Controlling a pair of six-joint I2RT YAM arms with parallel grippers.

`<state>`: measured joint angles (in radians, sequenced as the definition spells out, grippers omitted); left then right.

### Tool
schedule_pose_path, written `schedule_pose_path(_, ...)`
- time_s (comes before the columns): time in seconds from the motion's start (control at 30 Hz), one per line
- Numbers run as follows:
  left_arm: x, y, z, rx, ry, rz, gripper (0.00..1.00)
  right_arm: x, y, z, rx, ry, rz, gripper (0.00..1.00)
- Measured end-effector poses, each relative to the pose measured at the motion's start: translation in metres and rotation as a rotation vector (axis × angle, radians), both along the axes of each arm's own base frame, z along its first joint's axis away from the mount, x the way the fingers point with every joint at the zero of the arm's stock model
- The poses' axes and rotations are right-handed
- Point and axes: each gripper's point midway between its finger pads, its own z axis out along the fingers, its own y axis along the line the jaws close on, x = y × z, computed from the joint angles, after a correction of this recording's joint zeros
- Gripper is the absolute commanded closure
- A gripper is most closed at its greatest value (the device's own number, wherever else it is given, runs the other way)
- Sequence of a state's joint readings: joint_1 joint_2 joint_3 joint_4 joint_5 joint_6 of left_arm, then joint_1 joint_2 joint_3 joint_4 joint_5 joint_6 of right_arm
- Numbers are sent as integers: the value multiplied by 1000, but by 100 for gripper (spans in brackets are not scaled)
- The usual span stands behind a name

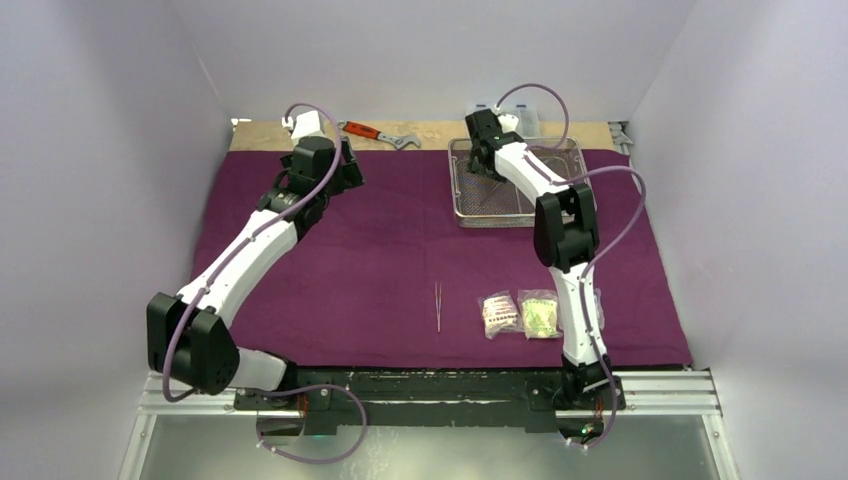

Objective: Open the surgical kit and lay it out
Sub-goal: Pick up the medical item from the container.

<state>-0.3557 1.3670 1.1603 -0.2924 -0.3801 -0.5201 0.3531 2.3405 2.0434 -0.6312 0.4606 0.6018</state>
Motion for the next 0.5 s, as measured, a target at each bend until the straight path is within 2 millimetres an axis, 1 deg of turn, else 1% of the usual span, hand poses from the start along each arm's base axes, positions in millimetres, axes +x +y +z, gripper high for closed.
schedule_pose_path(0.07, 4, 0, -4, 15, 11, 1, 14, -2, -2, -12, -11, 22, -8, 43)
schedule_pose_path(0.17, 9, 0, -11, 33, 27, 2, 14, -2, -7, -19, -23, 31, -28, 49)
schedule_pose_path(0.33, 14, 0, -13, 58, 35, -3, 14, 0, -13, -20, -9, 27, -60, 57)
schedule_pose_path(0.5, 17, -1, -11, 71, 31, -9, 14, -2, -19, -25, 3, 35, -85, 56)
